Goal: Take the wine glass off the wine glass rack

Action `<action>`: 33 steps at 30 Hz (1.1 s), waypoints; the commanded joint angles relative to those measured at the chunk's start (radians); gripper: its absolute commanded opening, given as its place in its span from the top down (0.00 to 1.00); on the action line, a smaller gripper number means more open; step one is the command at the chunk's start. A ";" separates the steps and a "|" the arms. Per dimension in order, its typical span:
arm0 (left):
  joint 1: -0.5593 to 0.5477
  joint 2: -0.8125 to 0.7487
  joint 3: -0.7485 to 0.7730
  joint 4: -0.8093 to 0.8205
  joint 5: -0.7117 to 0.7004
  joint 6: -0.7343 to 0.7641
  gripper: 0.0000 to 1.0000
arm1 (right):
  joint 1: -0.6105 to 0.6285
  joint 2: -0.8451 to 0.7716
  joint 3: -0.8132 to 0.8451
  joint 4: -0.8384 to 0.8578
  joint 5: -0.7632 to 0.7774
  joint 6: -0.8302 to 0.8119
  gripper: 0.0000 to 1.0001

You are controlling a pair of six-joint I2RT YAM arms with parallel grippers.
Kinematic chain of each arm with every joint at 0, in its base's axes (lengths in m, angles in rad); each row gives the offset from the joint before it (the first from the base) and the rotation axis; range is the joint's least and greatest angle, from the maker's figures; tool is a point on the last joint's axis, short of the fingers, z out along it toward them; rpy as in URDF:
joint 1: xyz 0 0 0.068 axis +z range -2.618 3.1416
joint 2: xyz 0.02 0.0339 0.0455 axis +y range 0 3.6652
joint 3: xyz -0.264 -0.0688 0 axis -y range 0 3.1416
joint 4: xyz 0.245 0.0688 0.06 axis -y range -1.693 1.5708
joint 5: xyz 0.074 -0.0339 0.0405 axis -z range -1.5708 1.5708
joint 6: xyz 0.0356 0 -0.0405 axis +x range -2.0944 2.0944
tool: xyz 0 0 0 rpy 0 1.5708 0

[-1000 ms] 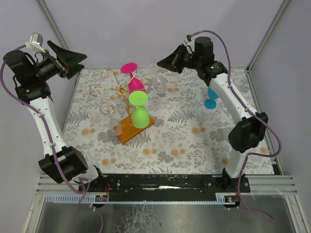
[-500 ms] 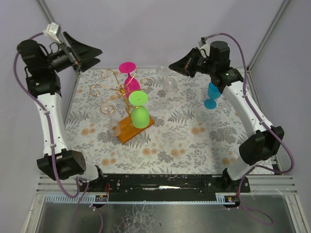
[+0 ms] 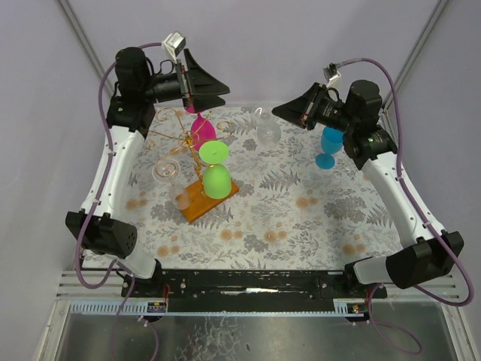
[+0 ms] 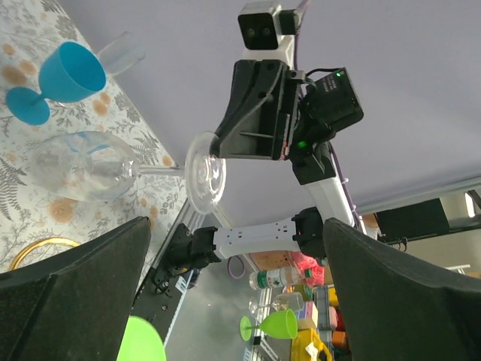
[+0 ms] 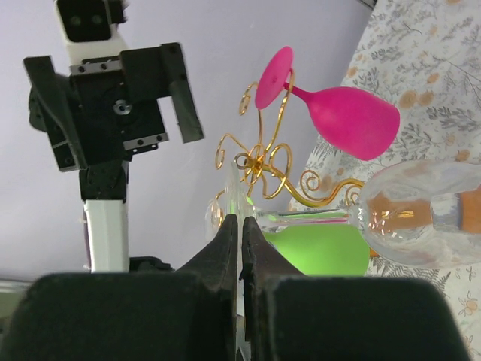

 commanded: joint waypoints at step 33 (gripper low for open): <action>-0.269 0.067 0.077 -0.050 -0.051 0.093 0.53 | -0.004 -0.146 -0.134 0.500 -0.111 0.140 1.00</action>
